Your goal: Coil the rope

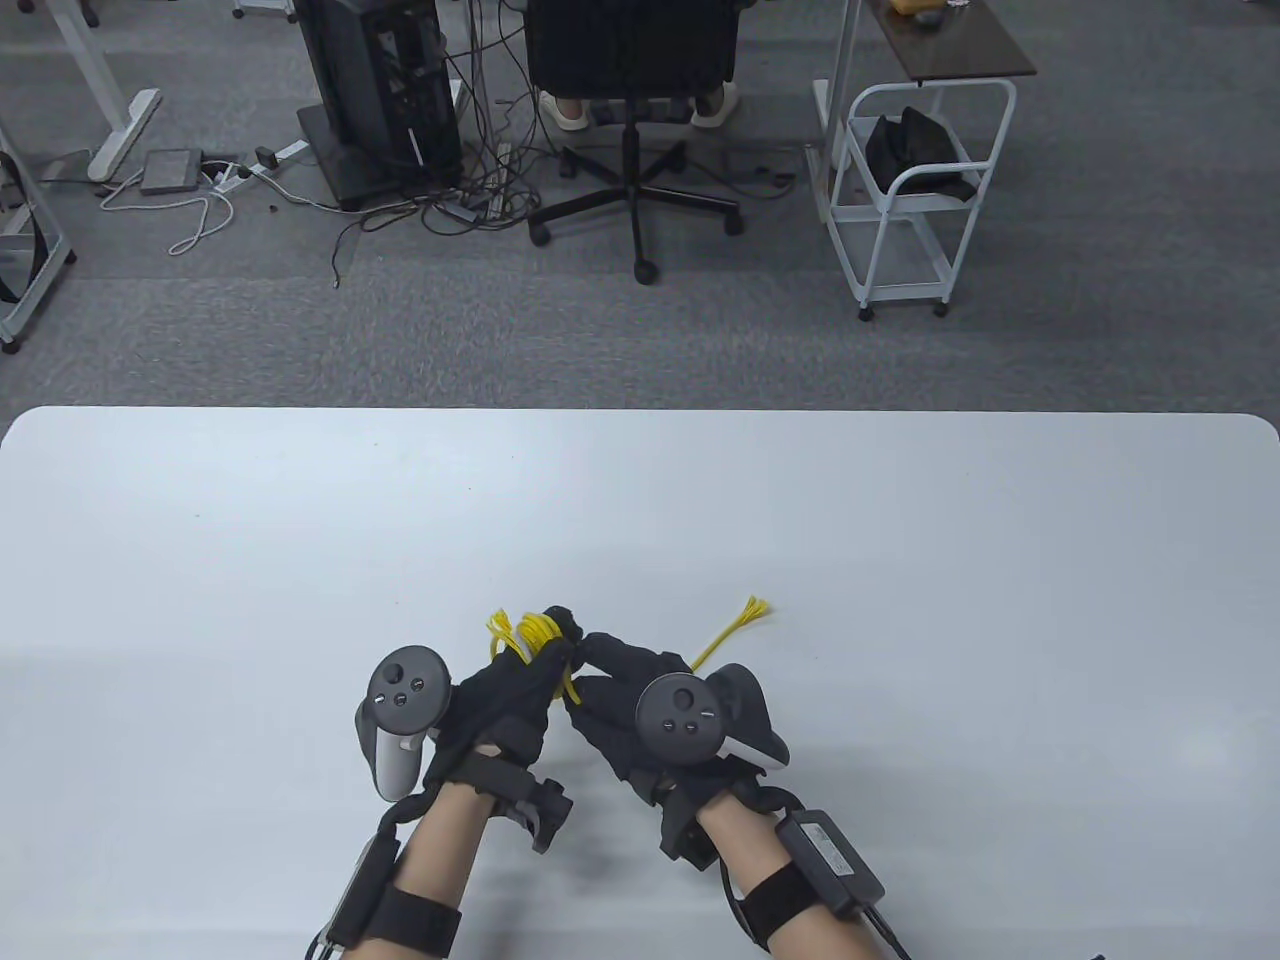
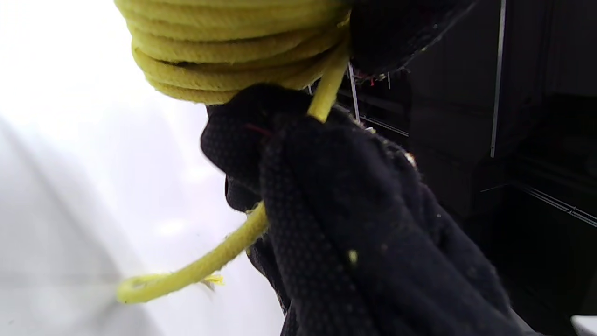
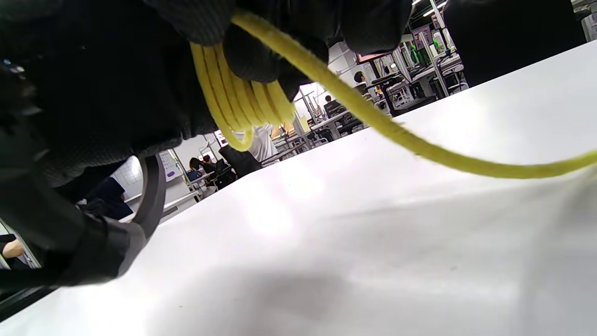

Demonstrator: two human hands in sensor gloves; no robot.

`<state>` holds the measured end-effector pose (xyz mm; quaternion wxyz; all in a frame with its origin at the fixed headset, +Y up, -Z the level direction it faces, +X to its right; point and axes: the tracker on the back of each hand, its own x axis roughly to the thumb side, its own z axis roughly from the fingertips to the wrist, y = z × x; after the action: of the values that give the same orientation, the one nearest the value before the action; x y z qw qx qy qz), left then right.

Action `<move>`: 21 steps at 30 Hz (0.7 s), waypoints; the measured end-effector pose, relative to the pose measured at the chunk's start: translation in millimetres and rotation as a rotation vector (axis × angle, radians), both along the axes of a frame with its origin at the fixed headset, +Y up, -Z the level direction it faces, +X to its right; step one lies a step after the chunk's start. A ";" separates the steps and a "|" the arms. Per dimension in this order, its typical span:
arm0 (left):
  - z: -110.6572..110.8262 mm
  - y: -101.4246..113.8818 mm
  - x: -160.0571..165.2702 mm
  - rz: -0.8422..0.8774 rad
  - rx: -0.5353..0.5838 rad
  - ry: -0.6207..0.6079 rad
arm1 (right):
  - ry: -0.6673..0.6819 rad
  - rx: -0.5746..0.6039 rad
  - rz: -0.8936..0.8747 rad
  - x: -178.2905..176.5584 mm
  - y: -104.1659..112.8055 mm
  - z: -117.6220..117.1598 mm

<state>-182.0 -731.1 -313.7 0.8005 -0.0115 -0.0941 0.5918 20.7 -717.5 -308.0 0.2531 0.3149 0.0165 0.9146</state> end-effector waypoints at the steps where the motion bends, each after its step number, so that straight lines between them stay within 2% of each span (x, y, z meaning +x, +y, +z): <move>1: 0.1 0.8 -0.7 -0.002 0.010 0.013 | 0.004 0.000 0.007 0.1 -0.4 0.0; 12: 2.1 5.4 -6.6 0.097 0.063 0.050 | 0.024 -0.050 0.082 -4.2 -8.8 -0.5; 21: 1.8 2.3 2.4 0.330 0.048 -0.100 | -0.017 -0.096 0.091 5.5 -16.4 -9.0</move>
<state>-179.5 -728.8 -311.9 0.6869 -0.0062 -0.1489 0.7113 26.2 -733.9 -317.0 0.2263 0.2936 0.0727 0.9259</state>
